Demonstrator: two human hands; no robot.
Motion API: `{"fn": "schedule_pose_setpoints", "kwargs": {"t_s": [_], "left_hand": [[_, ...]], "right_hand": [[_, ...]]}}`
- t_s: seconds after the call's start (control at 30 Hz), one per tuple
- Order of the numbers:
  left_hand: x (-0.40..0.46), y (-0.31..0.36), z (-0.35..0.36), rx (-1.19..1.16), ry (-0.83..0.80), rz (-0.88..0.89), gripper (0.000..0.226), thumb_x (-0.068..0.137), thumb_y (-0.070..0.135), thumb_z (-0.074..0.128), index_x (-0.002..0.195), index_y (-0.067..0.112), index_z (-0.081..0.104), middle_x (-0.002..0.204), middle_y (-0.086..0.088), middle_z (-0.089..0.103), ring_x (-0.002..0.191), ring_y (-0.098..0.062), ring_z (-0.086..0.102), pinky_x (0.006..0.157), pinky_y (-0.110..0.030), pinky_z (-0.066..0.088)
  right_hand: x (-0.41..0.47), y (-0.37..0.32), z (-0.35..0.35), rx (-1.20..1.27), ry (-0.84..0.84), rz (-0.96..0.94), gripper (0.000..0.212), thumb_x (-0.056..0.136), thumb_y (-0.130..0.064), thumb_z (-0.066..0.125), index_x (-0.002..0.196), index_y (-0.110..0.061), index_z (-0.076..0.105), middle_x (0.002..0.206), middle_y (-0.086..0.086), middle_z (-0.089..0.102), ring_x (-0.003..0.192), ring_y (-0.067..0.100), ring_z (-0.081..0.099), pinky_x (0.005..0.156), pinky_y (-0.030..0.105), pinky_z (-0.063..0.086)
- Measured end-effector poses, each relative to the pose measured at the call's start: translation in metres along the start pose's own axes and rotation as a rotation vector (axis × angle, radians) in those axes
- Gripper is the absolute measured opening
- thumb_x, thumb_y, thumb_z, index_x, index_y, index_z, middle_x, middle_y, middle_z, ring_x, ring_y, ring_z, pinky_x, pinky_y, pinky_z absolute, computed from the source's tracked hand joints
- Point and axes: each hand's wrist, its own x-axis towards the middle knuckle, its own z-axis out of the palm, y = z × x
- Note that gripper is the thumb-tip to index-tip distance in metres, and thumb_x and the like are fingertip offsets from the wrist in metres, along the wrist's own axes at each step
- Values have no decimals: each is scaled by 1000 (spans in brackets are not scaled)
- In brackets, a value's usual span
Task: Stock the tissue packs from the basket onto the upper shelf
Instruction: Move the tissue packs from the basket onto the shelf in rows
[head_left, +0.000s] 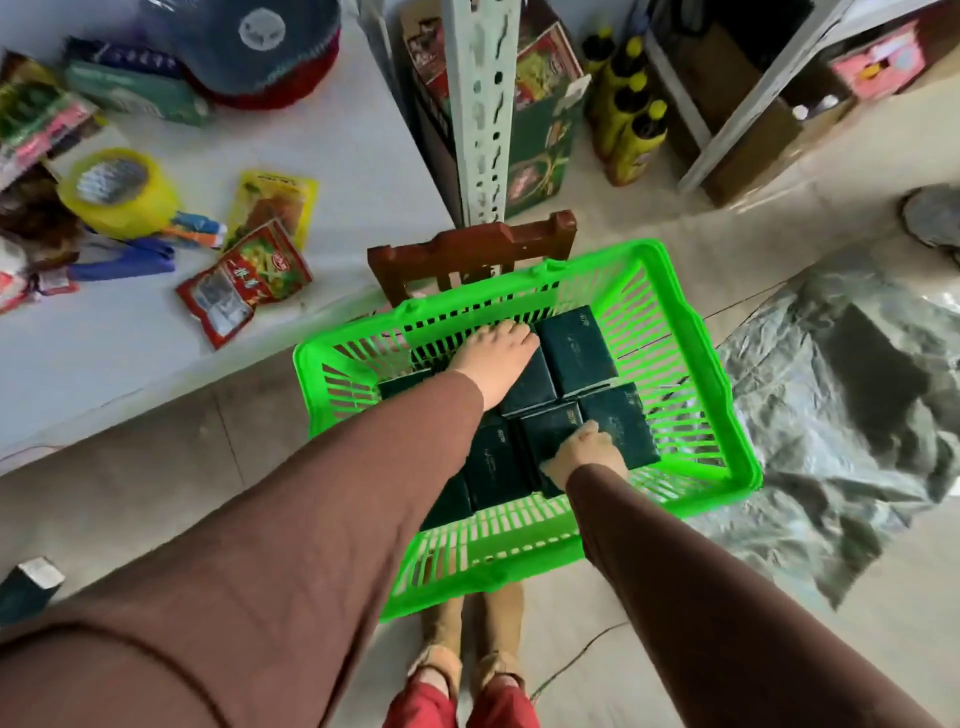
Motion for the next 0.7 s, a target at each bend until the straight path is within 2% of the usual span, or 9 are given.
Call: {"fn": "schedule_pose_setpoints", "kwargs": {"t_s": [0.07,0.13,0.2,0.3,0.4,0.47,0.53,0.63,0.7], "left_hand": [[20,2,14,78,-13,65,75,84,-13,49,151,9,24,155,-12,27,144,-30,25,115,-45,30],[31,2,24,127,-55,100,81,85,-13,49,155,10,16,161,-10,16,149,-27,14,119,-44,23],[37,1,30,180,-63,122,80,86,-11,50,155,10,16,161,-10,17,148,-28,16,119,-44,23],[39,-1,44,318,-52,170,67,85,0,57,147,9,33,143,-11,41,131,-28,36,105,-40,36],[20,-12,48,411,-123,129,42,87,9,58,130,12,57,126,-5,51,118,-24,40,93,-35,41],[-6,-20,48,298,-98,45,44,82,16,67,125,12,60,128,-6,47,122,-26,39,97,-38,41],[-40,-28,41,78,-112,-78,58,76,22,76,128,10,54,132,-8,46,124,-28,43,100,-40,41],[-101,-47,2,-357,-128,-272,71,70,29,81,130,9,48,130,-11,52,119,-31,54,93,-39,47],[-149,-65,-45,-564,-97,-382,80,72,33,82,137,8,43,133,-11,55,118,-31,56,86,-35,47]], "right_hand": [[13,-2,16,-32,52,2,60,79,-36,72,124,-14,40,133,10,49,125,26,52,97,34,46],[19,-4,28,-103,70,-30,73,71,-41,79,124,-15,36,130,10,49,123,26,51,95,34,47],[21,-5,37,-164,42,-76,89,61,-46,85,126,-15,32,127,10,52,120,27,52,94,35,46],[22,3,41,-266,-21,-97,99,57,-49,86,130,-17,28,124,7,58,124,26,46,94,36,41],[21,11,28,-252,-56,-133,85,62,-49,82,128,-17,39,130,5,54,130,27,39,99,39,37],[14,16,10,-224,-62,-203,78,63,-52,79,126,-19,47,132,6,52,130,30,37,99,42,36],[1,21,-14,-148,-73,-277,73,63,-53,80,119,-18,50,127,9,53,124,32,40,96,41,39],[-35,13,-68,31,-143,-439,62,65,-49,84,105,-12,54,105,8,61,97,26,55,73,31,41],[-76,-8,-116,109,-155,-560,56,65,-47,85,98,-14,55,92,3,61,82,21,57,65,31,40]]}}
